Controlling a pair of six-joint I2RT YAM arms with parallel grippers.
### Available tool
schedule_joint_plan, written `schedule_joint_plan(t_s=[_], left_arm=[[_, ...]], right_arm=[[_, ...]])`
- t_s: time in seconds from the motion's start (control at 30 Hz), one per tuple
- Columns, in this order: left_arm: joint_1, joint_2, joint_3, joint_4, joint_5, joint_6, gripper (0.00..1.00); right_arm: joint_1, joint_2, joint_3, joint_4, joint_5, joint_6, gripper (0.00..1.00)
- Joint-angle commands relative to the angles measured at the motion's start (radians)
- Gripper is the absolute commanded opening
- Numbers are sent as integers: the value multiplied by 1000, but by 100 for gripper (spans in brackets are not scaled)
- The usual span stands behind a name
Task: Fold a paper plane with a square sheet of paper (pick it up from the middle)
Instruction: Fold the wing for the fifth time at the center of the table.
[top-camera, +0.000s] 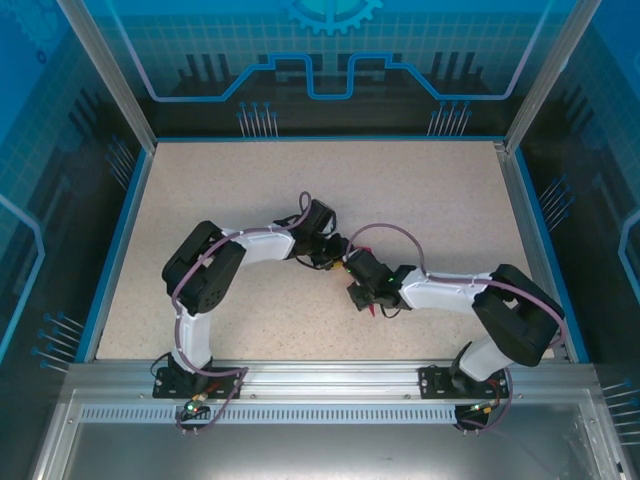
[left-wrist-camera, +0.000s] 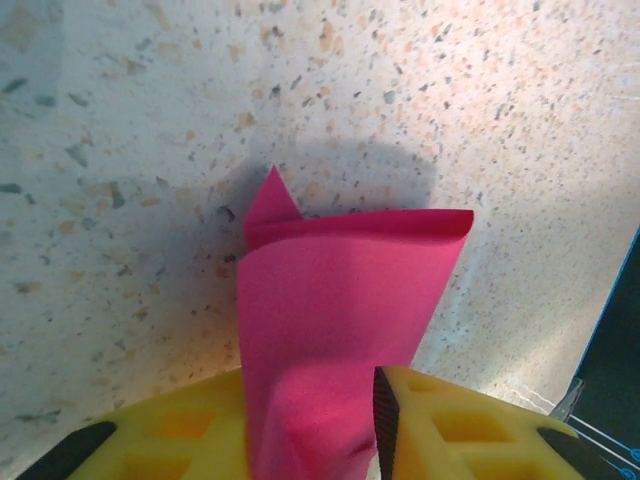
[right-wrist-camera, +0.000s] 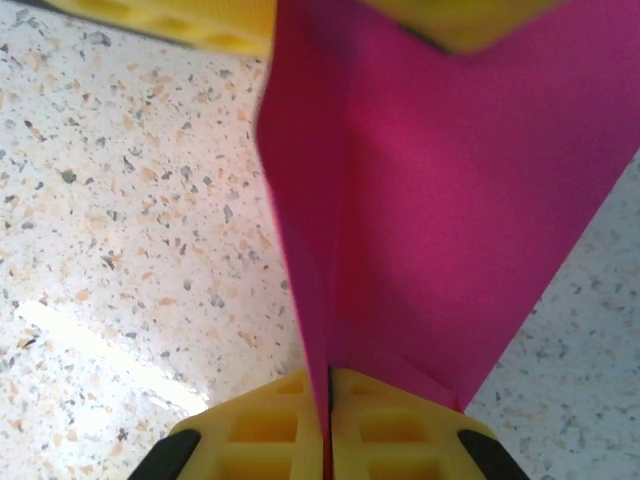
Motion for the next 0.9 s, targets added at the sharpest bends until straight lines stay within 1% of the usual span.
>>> schedule_joint_plan(t_s=[0.0, 0.1, 0.2, 0.27, 0.4, 0.5, 0.6, 0.77, 0.87], left_arm=[[18, -81, -34, -2, -19, -26, 36], [24, -114, -61, 3, -31, -27, 39], [24, -140, -85, 13, -42, -32, 40], [25, -152, -99, 20, -45, -35, 41], [24, -169, -131, 68, -34, -52, 41], [25, -179, -146, 87, -27, -57, 40], [24, -194, -163, 100, -25, -57, 39], [23, -207, -180, 126, -18, -57, 40], [23, -199, -171, 126, -10, -54, 40]], right_arm=[[-69, -65, -50, 102, -217, 4, 7], [-141, -90, -93, 185, -397, 16, 7], [-205, -99, -135, 265, -520, 49, 7], [-246, -88, -151, 306, -624, 62, 8], [-284, -46, -161, 365, -734, 91, 8], [-310, -13, -183, 423, -778, 125, 8], [-340, 0, -206, 443, -784, 166, 9], [-364, -50, -232, 410, -715, 187, 11], [-367, -51, -229, 376, -667, 190, 11]])
